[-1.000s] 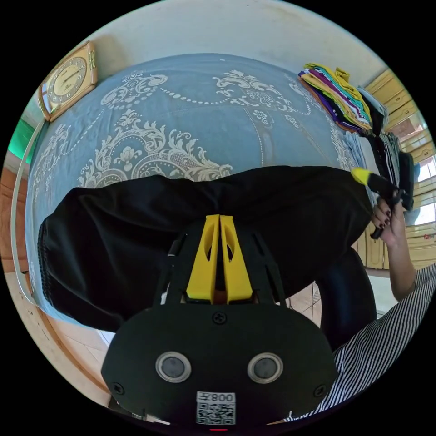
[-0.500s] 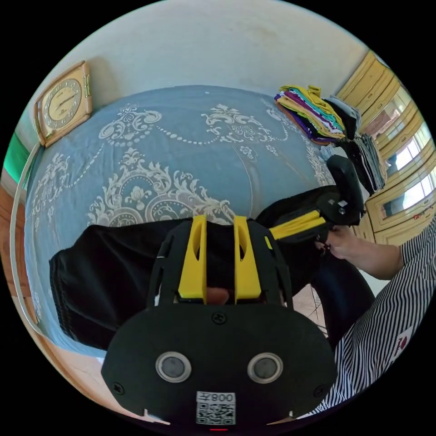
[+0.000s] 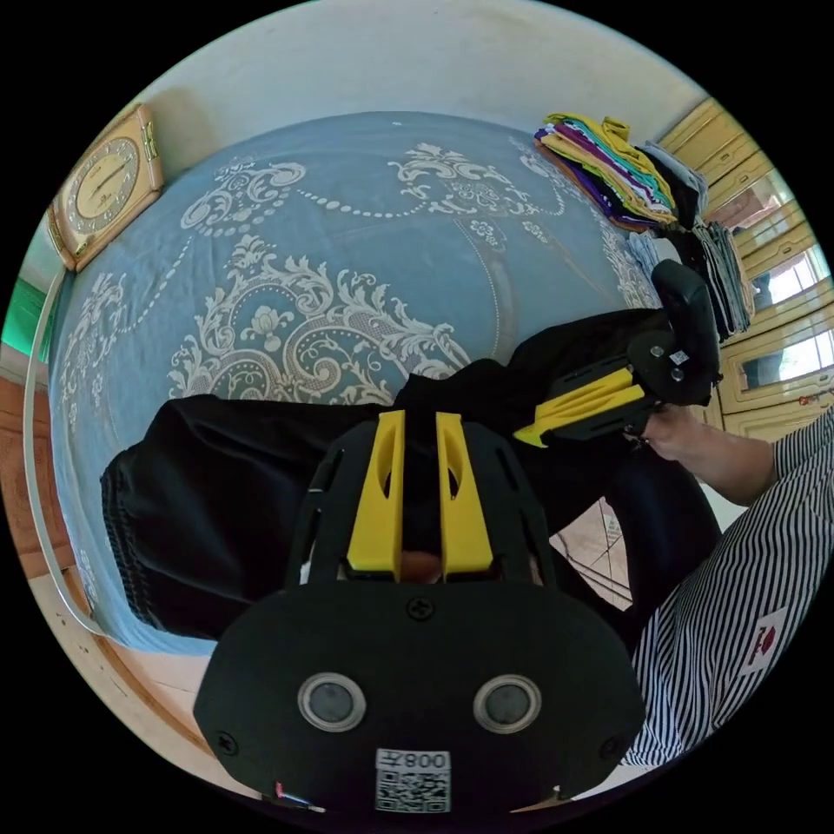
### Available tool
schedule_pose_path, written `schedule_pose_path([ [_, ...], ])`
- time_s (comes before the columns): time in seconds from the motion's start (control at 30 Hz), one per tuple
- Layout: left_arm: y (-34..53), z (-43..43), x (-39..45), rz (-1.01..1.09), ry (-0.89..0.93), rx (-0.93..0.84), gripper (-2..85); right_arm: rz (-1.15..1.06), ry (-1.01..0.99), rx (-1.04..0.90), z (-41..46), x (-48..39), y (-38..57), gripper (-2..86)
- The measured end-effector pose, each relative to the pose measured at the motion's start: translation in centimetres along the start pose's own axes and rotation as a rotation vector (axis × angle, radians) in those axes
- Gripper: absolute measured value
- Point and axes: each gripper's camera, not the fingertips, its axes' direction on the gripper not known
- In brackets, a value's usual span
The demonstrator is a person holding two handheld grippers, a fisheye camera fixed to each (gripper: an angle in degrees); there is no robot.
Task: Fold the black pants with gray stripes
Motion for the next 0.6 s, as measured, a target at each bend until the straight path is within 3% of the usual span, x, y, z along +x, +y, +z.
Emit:
schedule_pose_path([
  [0.33, -1.0, -6.2, 1.0, -0.062, 0.057, 0.02, 9.0, -0.016, 0.013, -0.007, 0.1, -0.9, -2.4, 0.2],
  [0.47, -1.5, -6.3, 1.7, -0.019, 0.031, -0.131, 6.5, -0.015, 0.012, -0.007, 0.0, -1.3, -3.3, 0.3],
  [0.6, -1.0, -8.6, 2.0, -0.048, 0.085, -0.089, 2.5, -0.005, -0.003, -0.005, -0.2, -1.4, -4.0, 0.4],
])
